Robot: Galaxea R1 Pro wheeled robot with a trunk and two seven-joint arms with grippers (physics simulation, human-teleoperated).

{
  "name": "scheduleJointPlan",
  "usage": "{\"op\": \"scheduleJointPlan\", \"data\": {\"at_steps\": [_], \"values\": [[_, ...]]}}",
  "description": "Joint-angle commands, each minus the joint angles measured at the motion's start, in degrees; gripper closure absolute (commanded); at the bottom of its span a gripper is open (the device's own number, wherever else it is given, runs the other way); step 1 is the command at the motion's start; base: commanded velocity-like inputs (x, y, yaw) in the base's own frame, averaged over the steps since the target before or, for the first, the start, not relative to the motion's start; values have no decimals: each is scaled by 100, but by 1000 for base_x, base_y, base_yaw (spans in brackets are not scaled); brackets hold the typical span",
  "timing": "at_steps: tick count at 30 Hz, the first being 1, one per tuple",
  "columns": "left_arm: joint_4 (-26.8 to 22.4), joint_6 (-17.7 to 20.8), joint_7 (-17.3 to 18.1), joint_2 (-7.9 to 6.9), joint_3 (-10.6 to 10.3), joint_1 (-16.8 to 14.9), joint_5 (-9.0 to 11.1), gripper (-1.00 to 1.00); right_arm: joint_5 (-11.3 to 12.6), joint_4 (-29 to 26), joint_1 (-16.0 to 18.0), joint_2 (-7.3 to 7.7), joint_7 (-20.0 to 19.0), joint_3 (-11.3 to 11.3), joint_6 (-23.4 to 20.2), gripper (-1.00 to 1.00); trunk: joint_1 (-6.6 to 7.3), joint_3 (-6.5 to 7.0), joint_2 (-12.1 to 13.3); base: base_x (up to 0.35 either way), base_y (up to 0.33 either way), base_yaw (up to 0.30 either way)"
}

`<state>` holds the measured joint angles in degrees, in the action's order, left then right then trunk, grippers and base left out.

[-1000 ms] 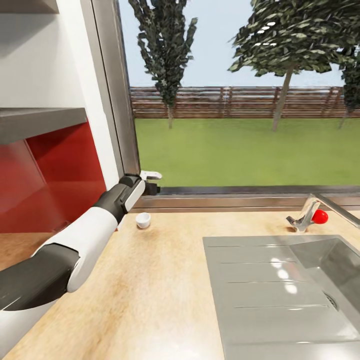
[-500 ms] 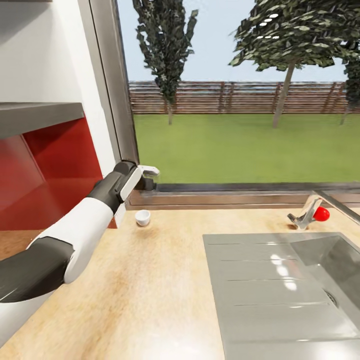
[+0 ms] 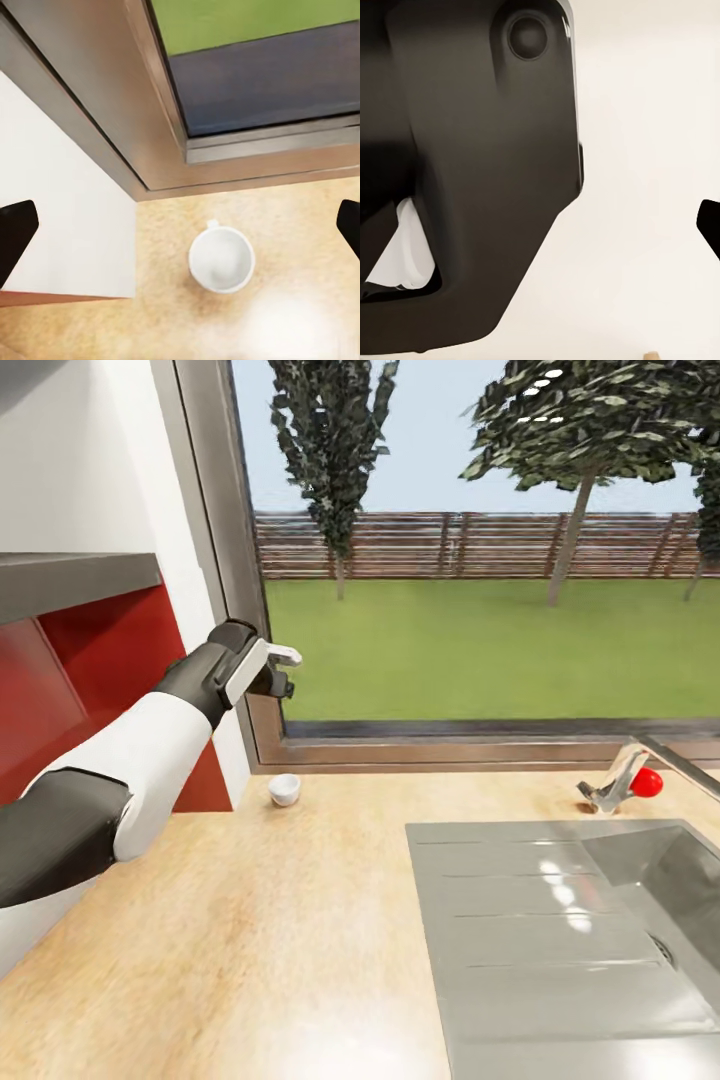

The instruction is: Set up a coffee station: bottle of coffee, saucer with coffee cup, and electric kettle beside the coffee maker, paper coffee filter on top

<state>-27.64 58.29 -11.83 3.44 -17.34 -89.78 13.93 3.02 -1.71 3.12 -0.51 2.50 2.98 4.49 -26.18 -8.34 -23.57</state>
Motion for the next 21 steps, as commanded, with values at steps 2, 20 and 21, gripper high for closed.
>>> {"op": "scheduleJointPlan", "data": {"at_steps": [2,20,21], "values": [[-33,16,-47,-12,-43,10,57,-100,32,4,4,-2,5,27,26,-100,-3,-30,-12,0,0,0],[-57,-53,-3,-5,-6,369,134,-100,32,4,4,4,7,27,26,-100,-3,-195,-12,0,0,0],[-57,-55,-3,1,-2,390,137,-100,32,4,4,5,6,27,26,-100,-3,-204,-12,0,0,0]]}}
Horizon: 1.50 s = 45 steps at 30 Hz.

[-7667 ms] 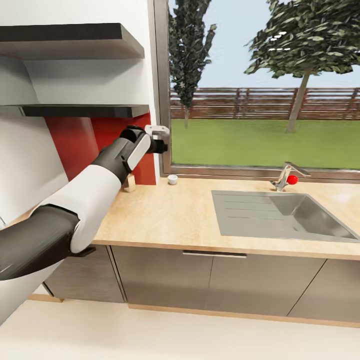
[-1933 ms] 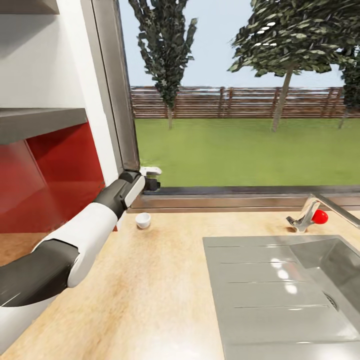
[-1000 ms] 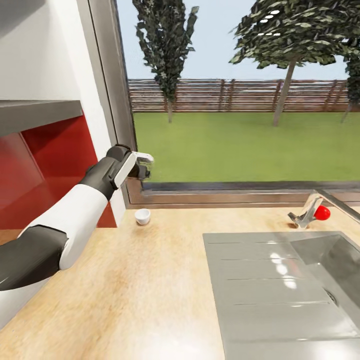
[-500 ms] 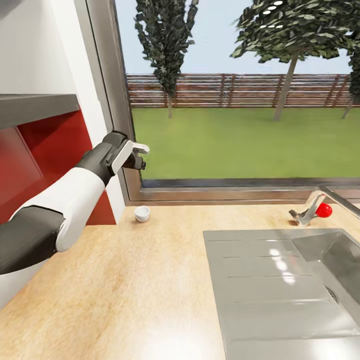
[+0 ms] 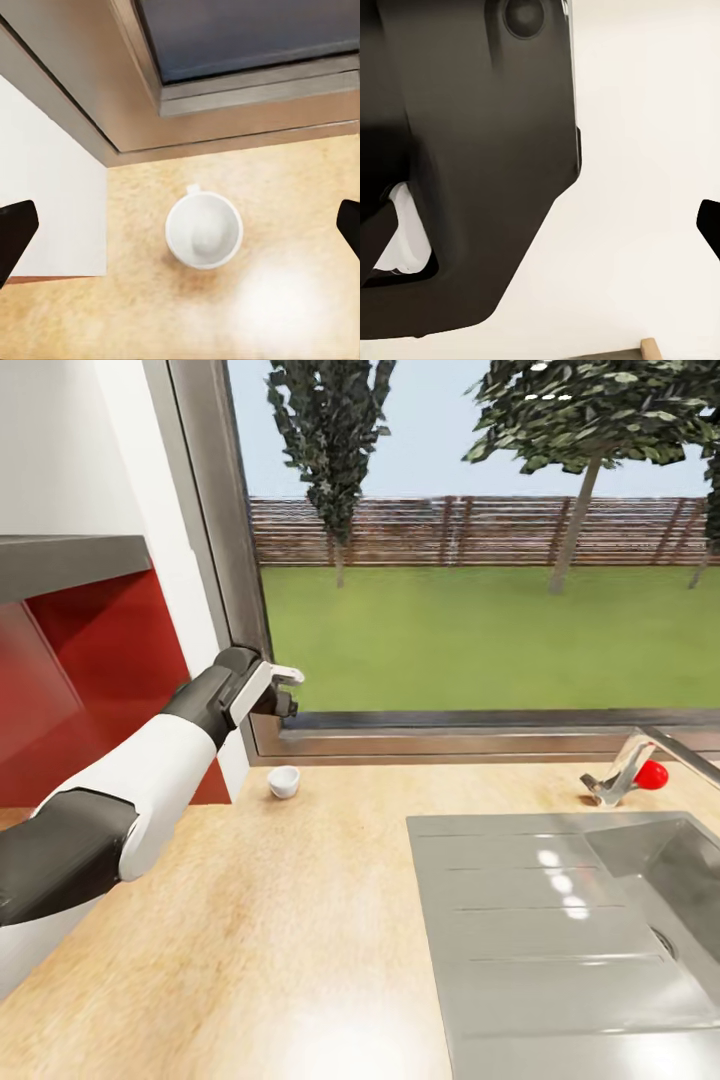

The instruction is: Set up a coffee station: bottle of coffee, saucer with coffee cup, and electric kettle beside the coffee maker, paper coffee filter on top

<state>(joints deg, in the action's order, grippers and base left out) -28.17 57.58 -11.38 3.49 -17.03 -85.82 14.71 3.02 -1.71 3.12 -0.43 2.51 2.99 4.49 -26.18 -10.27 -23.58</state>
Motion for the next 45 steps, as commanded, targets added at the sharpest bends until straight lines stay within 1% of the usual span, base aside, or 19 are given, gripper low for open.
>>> {"op": "scheduleJointPlan", "data": {"at_steps": [1,9,14,16,17,19,21,24,39,42,45], "values": [[-4,15,-48,-1,-35,10,60,-100,32,4,4,-2,6,26,26,-100,-3,-21,-12,0,0,0],[-6,-13,-48,6,-30,115,62,-100,32,4,4,-1,9,26,26,-100,-3,-94,-12,0,0,0],[-12,-13,-48,51,-11,119,71,-100,32,4,4,-1,10,26,26,-100,-3,-140,-12,0,0,0],[-18,-11,-48,78,1,119,97,-100,32,4,4,-1,12,26,26,-100,-3,-158,-12,0,0,0],[-20,-36,-48,116,10,119,161,-100,32,4,4,-1,11,26,26,-100,-3,-167,-12,0,0,0],[-19,-57,-48,129,15,118,230,-100,32,4,4,-1,11,26,26,-100,-3,-185,-12,0,0,0],[-17,-65,-48,132,20,118,287,-100,32,4,4,-1,12,26,26,-100,-3,-204,-12,0,0,0],[-14,-79,-48,131,23,118,319,-100,32,4,4,6,11,26,26,-100,-3,-231,-12,0,0,0],[-27,-158,-58,100,26,118,329,-100,23,10,4,34,11,26,26,-100,-3,-368,-12,0,0,0],[-280,-131,-57,101,38,118,331,-100,25,8,4,34,13,26,26,-100,-3,-396,-12,0,0,0],[-387,-111,-51,109,35,118,338,-100,23,7,4,34,12,26,26,-100,-3,-423,-12,0,0,0]]}}
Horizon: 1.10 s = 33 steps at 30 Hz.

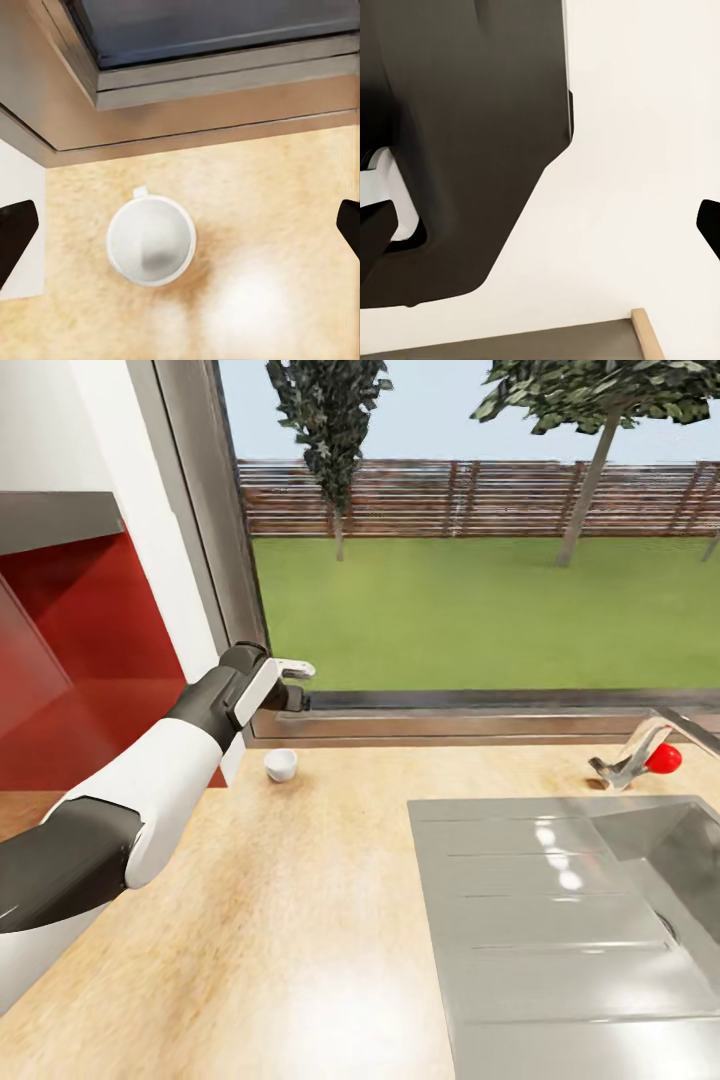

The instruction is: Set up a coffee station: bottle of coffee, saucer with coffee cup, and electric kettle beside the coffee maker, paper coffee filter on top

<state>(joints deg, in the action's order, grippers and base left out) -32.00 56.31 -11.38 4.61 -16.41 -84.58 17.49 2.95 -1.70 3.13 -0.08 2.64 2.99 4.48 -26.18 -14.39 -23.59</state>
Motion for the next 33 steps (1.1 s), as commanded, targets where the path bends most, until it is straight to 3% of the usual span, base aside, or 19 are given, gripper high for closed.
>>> {"op": "scheduleJointPlan", "data": {"at_steps": [1,33], "values": [[-10,16,-50,-5,-28,-6,60,-100,31,5,4,-1,-1,26,26,-100,-3,-20,-11,0,0,0],[-35,11,-48,-4,-46,3,68,-100,31,7,4,-1,0,26,26,-100,-3,-312,-11,0,0,0]]}}
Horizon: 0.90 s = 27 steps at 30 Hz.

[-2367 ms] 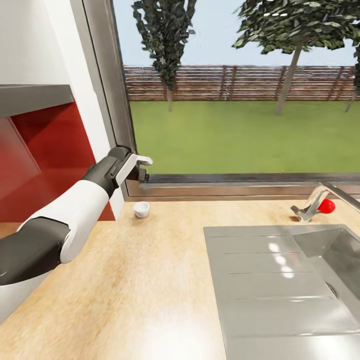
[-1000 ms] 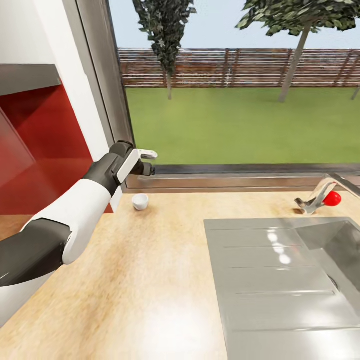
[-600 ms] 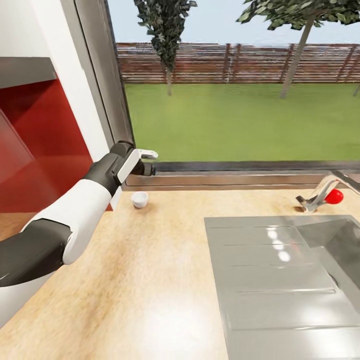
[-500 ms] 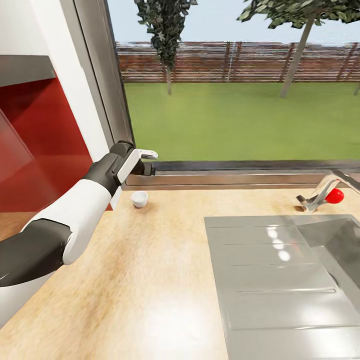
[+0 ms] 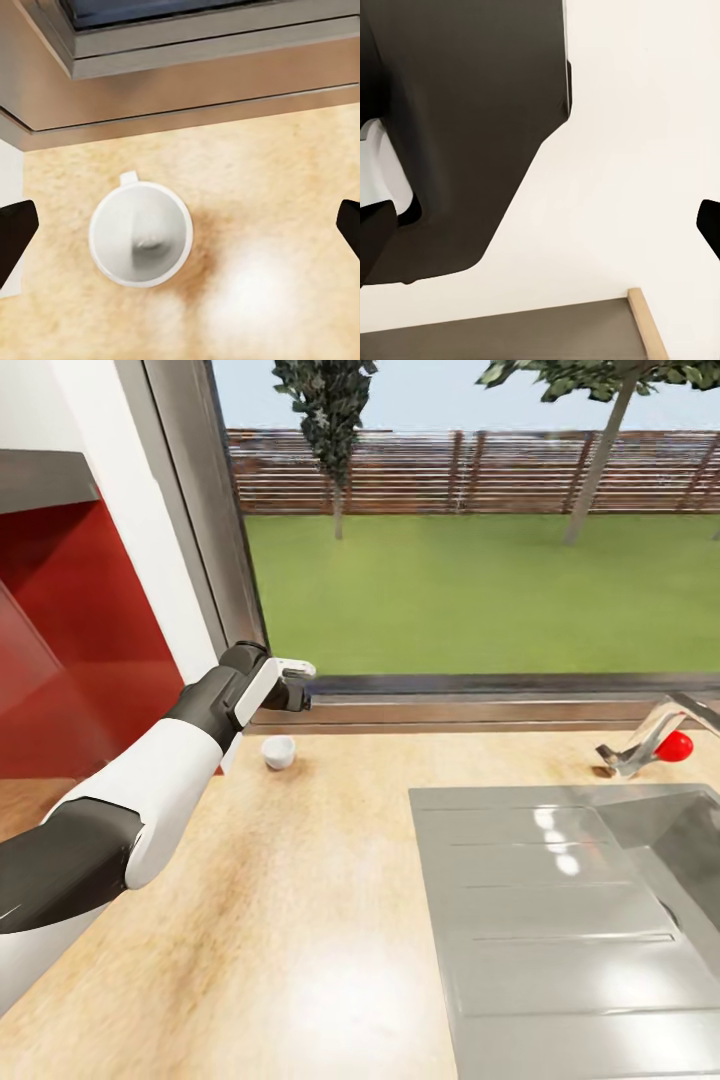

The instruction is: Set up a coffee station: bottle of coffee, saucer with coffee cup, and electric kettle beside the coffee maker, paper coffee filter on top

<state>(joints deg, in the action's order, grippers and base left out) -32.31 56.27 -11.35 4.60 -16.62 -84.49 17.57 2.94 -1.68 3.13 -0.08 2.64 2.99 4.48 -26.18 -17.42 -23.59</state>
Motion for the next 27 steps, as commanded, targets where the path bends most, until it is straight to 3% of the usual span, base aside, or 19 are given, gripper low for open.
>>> {"op": "scheduleJointPlan", "data": {"at_steps": [1,27], "values": [[-3,15,-51,-3,-26,-6,61,-100,31,6,3,-1,-1,26,26,-100,-2,-19,-10,0,0,0],[4,9,-51,16,-30,14,94,-100,31,10,3,8,-1,26,26,-100,-2,-257,-10,0,0,0]]}}
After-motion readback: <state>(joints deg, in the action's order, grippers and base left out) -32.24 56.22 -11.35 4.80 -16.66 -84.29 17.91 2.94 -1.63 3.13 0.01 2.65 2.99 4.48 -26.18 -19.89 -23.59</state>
